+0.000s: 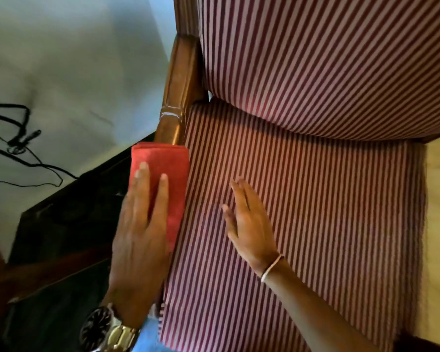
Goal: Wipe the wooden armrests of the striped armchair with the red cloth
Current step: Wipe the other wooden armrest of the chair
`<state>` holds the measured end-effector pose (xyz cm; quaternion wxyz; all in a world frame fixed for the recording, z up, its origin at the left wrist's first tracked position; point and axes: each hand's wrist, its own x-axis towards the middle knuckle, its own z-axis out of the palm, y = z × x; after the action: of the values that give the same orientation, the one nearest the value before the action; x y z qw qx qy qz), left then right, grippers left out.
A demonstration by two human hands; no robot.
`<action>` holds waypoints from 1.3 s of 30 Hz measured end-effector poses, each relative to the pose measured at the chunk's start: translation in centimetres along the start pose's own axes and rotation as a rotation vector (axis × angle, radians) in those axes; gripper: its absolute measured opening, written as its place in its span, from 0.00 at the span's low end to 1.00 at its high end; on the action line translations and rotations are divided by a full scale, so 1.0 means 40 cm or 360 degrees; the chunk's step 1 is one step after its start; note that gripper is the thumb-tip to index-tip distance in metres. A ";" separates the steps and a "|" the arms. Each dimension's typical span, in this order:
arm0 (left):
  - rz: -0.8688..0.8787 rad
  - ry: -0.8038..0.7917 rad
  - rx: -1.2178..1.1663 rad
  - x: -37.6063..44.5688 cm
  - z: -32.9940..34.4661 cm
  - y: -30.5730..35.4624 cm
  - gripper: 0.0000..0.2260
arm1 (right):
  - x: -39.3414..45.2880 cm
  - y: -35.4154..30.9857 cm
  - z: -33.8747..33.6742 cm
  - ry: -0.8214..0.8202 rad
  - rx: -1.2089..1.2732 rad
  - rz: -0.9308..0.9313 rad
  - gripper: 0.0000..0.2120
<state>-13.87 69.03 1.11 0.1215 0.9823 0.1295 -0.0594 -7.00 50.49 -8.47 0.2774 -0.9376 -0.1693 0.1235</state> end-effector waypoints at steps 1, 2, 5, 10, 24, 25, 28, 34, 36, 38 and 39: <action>0.0043 0.0012 0.0020 0.012 0.012 0.001 0.40 | -0.001 0.044 0.020 -0.0050 -0.0245 -0.0066 0.28; 0.0045 0.0027 0.0047 0.028 0.024 0.003 0.36 | 0.001 0.081 0.042 -0.0140 -0.0402 -0.0104 0.29; 0.0037 0.0027 0.0171 0.064 0.053 -0.001 0.27 | -0.008 0.153 0.105 -0.0183 -0.0663 -0.0207 0.31; 0.0133 0.0118 0.0267 0.131 0.068 -0.022 0.27 | -0.003 0.173 0.137 -0.0084 -0.0775 -0.0245 0.32; 0.0201 0.0042 0.0169 0.029 0.066 -0.052 0.28 | 0.002 0.159 0.132 -0.0063 -0.0852 -0.0212 0.32; 0.0253 0.0022 0.0202 -0.002 0.070 -0.063 0.29 | 0.000 0.161 0.137 -0.0052 -0.0870 -0.0208 0.32; 0.0331 0.0019 0.0306 0.048 0.059 -0.063 0.29 | -0.007 0.167 0.146 -0.0042 -0.0884 -0.0193 0.32; 0.0343 0.0186 0.0094 0.486 -0.008 0.047 0.29 | -0.011 0.184 0.156 -0.0024 -0.0858 -0.0216 0.32; 0.0311 0.0227 0.0089 0.551 -0.018 0.070 0.28 | -0.002 0.187 0.156 -0.0038 -0.0856 -0.0212 0.32; 0.0268 0.0241 0.0075 0.505 -0.008 0.060 0.28 | 0.002 0.186 0.152 -0.0039 -0.0832 -0.0222 0.32; 0.0241 0.0227 0.0075 0.442 0.005 0.044 0.28 | 0.001 0.187 0.150 -0.0034 -0.0831 -0.0225 0.33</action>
<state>3.53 71.57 -1.30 0.0929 0.9936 0.0617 0.0170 -7.05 47.49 -17.59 0.0322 -0.9619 -0.2634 0.0660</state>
